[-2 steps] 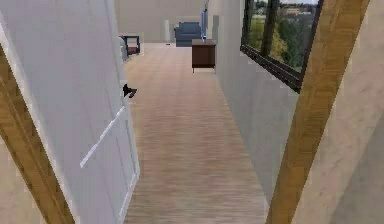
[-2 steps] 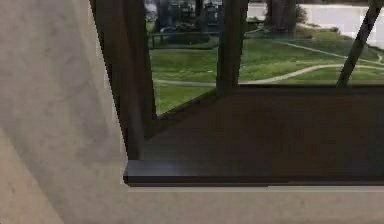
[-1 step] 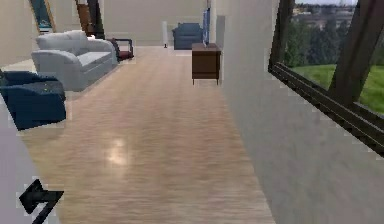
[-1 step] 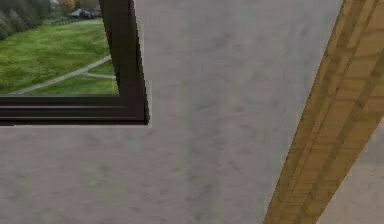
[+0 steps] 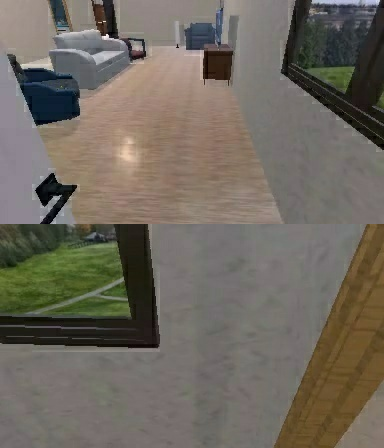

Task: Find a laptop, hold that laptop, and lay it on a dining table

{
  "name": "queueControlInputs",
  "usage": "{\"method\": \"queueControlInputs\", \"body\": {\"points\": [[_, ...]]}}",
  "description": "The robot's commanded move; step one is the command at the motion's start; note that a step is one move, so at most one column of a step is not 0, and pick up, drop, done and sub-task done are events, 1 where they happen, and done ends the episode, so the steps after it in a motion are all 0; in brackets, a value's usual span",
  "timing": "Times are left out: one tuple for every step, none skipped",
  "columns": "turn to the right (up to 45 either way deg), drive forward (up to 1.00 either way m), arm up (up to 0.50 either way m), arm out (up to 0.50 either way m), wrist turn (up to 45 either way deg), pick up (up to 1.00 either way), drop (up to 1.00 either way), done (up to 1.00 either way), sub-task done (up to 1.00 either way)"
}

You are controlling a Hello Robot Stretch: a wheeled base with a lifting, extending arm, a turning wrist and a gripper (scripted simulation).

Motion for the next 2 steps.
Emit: {"method": "queueControlInputs", "body": {"points": [[0.0, 0.20, 0.00, 0.00, 0.0, 0.00, 0.00, 0.00, 0.00], [0.0, 0.60, 0.00, 0.00, 0.0, 0.00, 0.00, 0.00, 0.00]]}}
